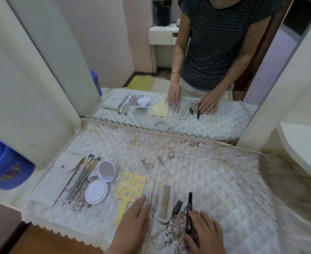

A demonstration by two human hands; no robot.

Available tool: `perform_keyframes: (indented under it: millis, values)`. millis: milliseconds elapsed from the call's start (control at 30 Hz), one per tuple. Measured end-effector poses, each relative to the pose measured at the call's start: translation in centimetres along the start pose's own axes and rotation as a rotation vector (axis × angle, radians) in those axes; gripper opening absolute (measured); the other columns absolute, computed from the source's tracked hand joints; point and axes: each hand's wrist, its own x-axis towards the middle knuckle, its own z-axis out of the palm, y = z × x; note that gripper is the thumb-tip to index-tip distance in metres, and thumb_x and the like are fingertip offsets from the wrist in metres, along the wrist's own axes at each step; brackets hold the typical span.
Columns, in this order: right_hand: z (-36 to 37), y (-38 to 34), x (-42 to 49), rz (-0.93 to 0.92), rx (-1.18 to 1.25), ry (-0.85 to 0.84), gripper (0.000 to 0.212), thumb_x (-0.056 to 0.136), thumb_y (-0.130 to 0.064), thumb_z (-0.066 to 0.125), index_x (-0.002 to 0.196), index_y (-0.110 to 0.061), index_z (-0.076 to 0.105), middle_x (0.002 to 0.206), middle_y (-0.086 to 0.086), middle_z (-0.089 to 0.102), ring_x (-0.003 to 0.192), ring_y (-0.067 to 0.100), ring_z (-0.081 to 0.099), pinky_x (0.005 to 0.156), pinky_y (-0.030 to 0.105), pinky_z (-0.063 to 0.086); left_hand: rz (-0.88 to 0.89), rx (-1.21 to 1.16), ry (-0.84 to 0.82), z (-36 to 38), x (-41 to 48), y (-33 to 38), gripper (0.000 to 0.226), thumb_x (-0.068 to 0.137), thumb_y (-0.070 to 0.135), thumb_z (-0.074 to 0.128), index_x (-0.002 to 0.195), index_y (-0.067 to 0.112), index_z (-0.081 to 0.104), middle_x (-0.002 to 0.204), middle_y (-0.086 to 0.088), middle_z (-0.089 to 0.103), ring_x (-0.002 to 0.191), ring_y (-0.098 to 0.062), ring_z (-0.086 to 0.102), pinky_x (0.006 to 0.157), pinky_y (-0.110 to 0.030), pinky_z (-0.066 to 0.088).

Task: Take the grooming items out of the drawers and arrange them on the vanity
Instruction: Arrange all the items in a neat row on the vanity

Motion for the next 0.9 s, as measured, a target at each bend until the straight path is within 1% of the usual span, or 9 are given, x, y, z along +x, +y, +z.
perform_keyframes:
  millis: [67,133,233,367,500,600,667,733,900]
  values:
    - [0.6,-0.6,0.5,-0.013,-0.022,0.032,0.054,0.059,-0.054,0.040,0.110,-0.036,0.044,0.104,-0.018,0.070,0.108,0.004,0.042,0.104,0.018,0.008,-0.033,-0.007,0.004,-0.9,-0.4,-1.3,0.047,0.096,0.040,0.013,0.112,0.019,0.051,0.125,-0.008,0.059,0.103,-0.024,0.066,0.091,-0.025,0.049]
    - [1.2,-1.0,1.2,-0.012,0.010,0.062,0.050,0.062,-0.049,0.040,0.109,-0.034,0.045,0.098,-0.013,0.073,0.100,0.003,0.044,0.096,0.016,0.024,-0.075,-0.015,-0.035,-1.8,-0.5,-2.9,0.049,0.095,0.040,0.011,0.112,0.017,0.051,0.118,-0.013,0.065,0.102,-0.025,0.066,0.079,-0.027,0.054]
    - [1.9,-1.4,2.0,-0.015,-0.024,0.170,0.043,0.077,-0.052,0.037,0.106,-0.028,0.057,0.088,-0.006,0.075,0.090,0.008,0.047,0.063,0.020,0.054,-0.090,-0.033,-0.065,-1.9,-0.8,-6.2,0.048,0.095,0.039,0.013,0.115,0.015,0.049,0.124,-0.015,0.058,0.110,-0.022,0.049,0.089,-0.025,0.040]
    - [2.1,-4.4,2.3,0.179,-0.072,0.121,0.049,0.071,-0.051,0.040,0.091,-0.022,0.073,0.084,0.002,0.075,0.071,0.021,0.069,0.050,0.030,0.056,0.038,-0.098,-0.078,-1.3,-1.1,-9.4,0.046,0.096,0.040,0.016,0.114,0.013,0.048,0.128,-0.008,0.041,0.110,-0.020,0.046,0.094,-0.025,0.034]
    - [3.1,-6.3,2.0,0.402,-0.031,0.148,0.050,0.069,-0.047,0.051,0.104,-0.017,0.070,0.106,0.011,0.072,0.085,0.035,0.068,0.071,0.045,0.057,0.173,-0.131,-0.091,-0.1,-1.0,-11.4,0.045,0.096,0.040,0.018,0.121,0.014,0.045,0.155,0.000,0.014,0.140,-0.013,0.022,0.107,-0.021,0.023]
    - [3.4,-7.8,1.6,0.370,-0.059,0.287,0.051,0.083,-0.054,0.037,0.112,-0.022,0.064,0.116,0.007,0.067,0.097,0.031,0.066,0.082,0.042,0.053,0.239,-0.115,-0.063,0.4,-0.8,-11.9,0.046,0.094,0.040,0.018,0.116,0.012,0.048,0.158,0.004,-0.004,0.145,-0.010,0.000,0.112,-0.024,0.017]
    - [3.7,-9.4,1.6,0.231,-0.094,0.304,0.046,0.090,-0.052,0.024,0.123,-0.033,0.050,0.142,-0.020,0.040,0.127,0.011,0.046,0.106,0.031,0.033,0.250,-0.070,-0.085,-0.1,-0.7,-11.5,0.048,0.094,0.042,0.016,0.114,0.014,0.048,0.158,0.003,-0.006,0.145,-0.011,-0.002,0.115,-0.023,0.003]
    - [4.5,-10.7,1.4,0.178,-0.102,0.231,0.044,0.093,-0.050,0.014,0.125,-0.035,0.040,0.151,-0.032,0.003,0.139,-0.008,0.008,0.113,0.022,0.009,0.235,-0.034,-0.107,0.0,-0.8,-11.4,0.050,0.093,0.043,0.013,0.114,0.015,0.048,0.158,0.003,-0.007,0.145,-0.011,-0.003,0.115,-0.024,-0.002]
    - [6.6,-11.8,0.6,0.230,-0.121,0.099,0.050,0.094,-0.047,0.009,0.116,-0.026,0.048,0.154,-0.023,-0.010,0.141,-0.005,-0.004,0.115,0.025,-0.002,0.219,0.005,-0.093,0.4,-0.5,-11.1,0.052,0.092,0.044,0.009,0.113,0.017,0.048,0.157,0.003,-0.009,0.145,-0.010,-0.006,0.115,-0.024,-0.005]
